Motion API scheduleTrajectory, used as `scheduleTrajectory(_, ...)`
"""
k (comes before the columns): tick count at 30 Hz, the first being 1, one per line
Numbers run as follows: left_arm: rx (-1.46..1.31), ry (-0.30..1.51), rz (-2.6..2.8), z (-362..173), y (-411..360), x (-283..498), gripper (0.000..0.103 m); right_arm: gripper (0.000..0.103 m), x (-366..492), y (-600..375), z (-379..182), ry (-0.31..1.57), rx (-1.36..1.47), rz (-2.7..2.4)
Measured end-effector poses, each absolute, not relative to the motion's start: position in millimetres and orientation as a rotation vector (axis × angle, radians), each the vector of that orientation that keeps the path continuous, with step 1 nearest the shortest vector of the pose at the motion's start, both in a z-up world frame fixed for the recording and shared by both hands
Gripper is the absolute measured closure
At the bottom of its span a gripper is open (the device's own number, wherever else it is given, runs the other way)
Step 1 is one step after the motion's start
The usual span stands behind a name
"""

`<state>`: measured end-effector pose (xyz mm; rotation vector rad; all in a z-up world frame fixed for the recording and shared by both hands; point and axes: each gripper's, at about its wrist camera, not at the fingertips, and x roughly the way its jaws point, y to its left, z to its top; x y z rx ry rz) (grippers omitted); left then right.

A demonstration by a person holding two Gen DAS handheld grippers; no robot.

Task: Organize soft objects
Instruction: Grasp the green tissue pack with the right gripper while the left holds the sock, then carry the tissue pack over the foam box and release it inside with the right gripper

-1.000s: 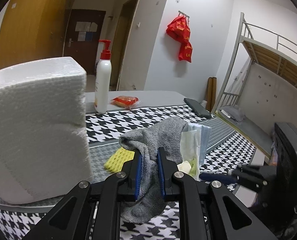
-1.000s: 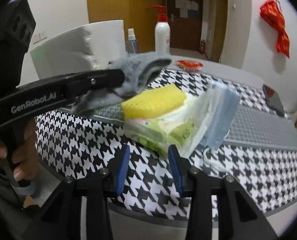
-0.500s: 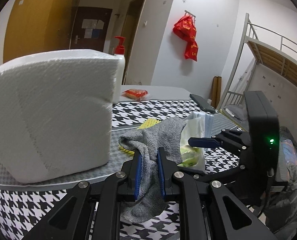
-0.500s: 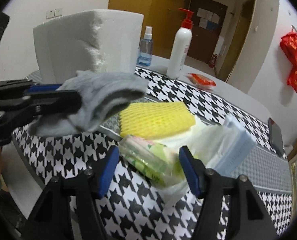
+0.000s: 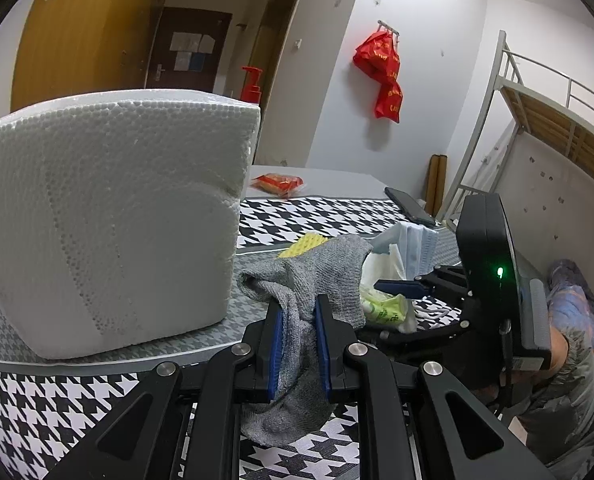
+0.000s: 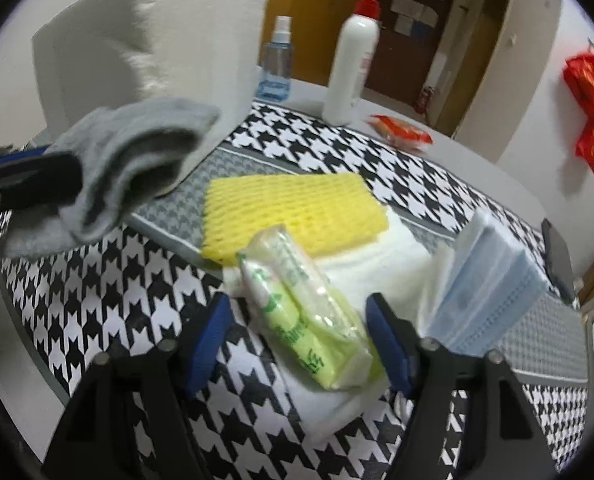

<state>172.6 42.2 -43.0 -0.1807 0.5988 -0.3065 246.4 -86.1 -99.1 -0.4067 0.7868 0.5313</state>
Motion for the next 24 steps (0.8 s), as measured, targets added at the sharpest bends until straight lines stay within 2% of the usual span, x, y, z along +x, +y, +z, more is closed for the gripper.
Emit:
scheduleTrajectory(2, -0.176, 0.598, -0.307, -42.7, 40.7, 172.4, 0.087, 0.048, 248.2, -89.6, -96.9, 0.791, -0.385, 0.524)
scheduleTrajectory(6, -0.177, 0.596, -0.306, -41.6, 39.7, 172.0, 0.087, 0.058, 248.9, -96.9, -89.7, 0.792, -0.328, 0.538)
scheduleTrajectory(7, -0.175, 0.592, -0.307, -40.6, 39.3, 170.9, 0.087, 0.064, 247.9, -96.6, -89.8, 0.793, -0.322, 0.535)
scheduleTrajectory(24, -0.156, 0.545, -0.285, -32.0, 43.1, 151.1, 0.087, 0.066, 220.9, -109.5, -57.8, 0.720, -0.223, 0.531)
